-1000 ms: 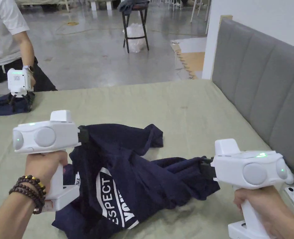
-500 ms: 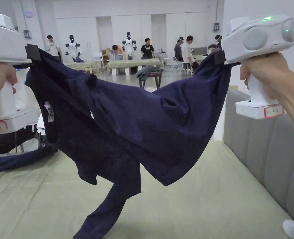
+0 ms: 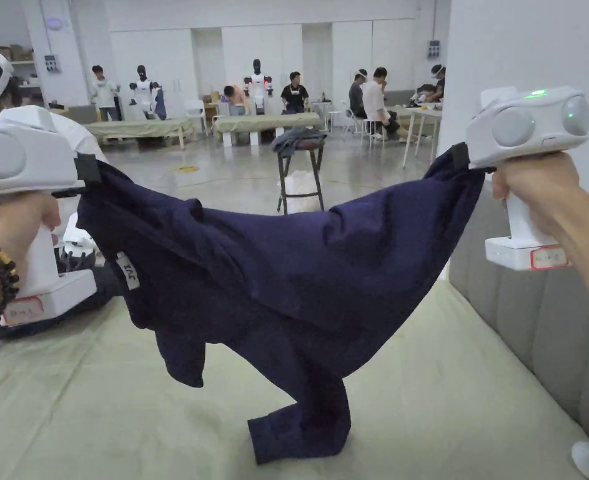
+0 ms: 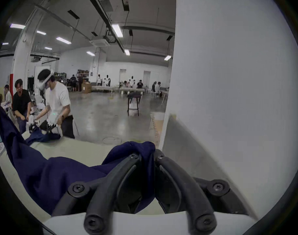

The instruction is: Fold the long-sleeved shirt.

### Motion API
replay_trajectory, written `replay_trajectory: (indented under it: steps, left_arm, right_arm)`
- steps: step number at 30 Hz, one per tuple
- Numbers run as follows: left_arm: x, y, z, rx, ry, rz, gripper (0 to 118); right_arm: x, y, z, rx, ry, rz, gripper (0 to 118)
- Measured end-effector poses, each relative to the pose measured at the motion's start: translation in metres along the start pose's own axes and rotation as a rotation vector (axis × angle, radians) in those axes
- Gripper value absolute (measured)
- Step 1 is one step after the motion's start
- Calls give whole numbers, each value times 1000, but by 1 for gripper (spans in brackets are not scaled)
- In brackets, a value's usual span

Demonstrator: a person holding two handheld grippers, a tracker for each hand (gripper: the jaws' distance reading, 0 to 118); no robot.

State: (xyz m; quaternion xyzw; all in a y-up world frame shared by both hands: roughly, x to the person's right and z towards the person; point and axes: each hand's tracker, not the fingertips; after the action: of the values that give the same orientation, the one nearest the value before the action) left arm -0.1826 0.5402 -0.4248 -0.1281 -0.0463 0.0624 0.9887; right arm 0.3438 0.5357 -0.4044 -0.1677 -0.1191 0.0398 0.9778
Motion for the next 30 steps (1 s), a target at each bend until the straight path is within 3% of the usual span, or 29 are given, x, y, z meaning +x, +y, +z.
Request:
replay_trajectory:
  steps: [3, 6, 8, 11, 13, 17, 19, 22, 24, 30]
  left_arm:
    - [7, -63, -30, -92, 8, -52, 10]
    - [7, -120, -50, -194, -18, 30, 10]
    - [11, -147, -56, -276, -16, 32, 10]
    - [17, -175, -51, -302, -20, -12, 10]
    - [12, -141, -48, -267, -46, -10, 10]
    - [13, -186, 5, -215, -60, -76, 10]
    - [-38, -254, 60, -224, -39, -74, 10]
    - [-16, -310, 145, -306, -22, -35, 10]
    - [-24, -354, 166, -413, -8, -48, 10]
    - [-56, -460, 167, -647, 92, 7, 10]
  right_arm:
    - [-5, -69, -33, -115, -6, 3, 11]
    - [-7, -133, -56, -214, 9, -65, 11]
    - [-13, -167, -55, -277, 18, -25, 11]
    - [-13, -198, -41, -287, 27, -13, 11]
    - [-9, -214, -15, -265, 51, -35, 10]
    - [-2, -262, 58, -189, 58, -17, 10]
    - [4, -293, 90, -203, 77, -28, 10]
    - [14, -352, 118, -305, 112, -74, 10]
    - [15, -390, 133, -392, 129, -76, 10]
    - [5, -488, 111, -730, 115, 65, 10]
